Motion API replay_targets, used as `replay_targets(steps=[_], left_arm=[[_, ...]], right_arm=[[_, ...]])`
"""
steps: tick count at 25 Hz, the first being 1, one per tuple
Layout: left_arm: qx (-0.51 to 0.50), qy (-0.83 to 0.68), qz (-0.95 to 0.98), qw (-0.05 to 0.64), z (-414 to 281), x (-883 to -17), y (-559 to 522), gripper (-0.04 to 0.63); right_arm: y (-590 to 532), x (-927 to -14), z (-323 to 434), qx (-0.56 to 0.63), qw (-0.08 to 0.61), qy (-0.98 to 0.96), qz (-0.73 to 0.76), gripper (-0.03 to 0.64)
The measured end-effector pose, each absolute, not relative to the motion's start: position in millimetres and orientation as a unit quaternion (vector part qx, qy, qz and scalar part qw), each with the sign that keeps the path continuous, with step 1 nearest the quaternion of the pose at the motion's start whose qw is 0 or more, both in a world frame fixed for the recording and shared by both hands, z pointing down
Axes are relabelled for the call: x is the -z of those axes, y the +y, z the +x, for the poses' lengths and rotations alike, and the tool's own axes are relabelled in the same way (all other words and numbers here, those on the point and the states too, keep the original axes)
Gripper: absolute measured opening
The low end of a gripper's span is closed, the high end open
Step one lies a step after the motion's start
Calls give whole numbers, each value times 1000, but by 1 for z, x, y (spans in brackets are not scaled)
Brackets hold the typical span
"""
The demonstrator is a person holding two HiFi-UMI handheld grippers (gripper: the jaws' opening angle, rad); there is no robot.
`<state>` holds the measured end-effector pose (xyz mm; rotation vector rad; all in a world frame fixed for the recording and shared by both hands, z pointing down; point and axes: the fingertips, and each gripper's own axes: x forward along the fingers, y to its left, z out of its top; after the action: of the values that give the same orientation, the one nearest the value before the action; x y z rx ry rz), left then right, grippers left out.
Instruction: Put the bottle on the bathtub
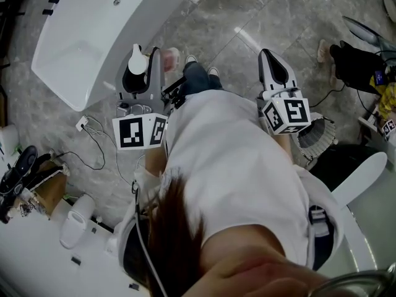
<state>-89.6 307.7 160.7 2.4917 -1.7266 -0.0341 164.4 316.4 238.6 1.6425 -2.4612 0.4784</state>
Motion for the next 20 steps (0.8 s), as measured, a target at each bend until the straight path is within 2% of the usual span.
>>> replay_targets(steps=[11, 20], left_arm=[[2, -551, 831, 73, -106, -166, 224, 161], [5, -536, 842, 63, -147, -159, 141, 161]], right_arm=[[246, -242, 143, -181, 81, -806, 558, 12], [159, -227, 96, -163, 69, -805, 566, 12]])
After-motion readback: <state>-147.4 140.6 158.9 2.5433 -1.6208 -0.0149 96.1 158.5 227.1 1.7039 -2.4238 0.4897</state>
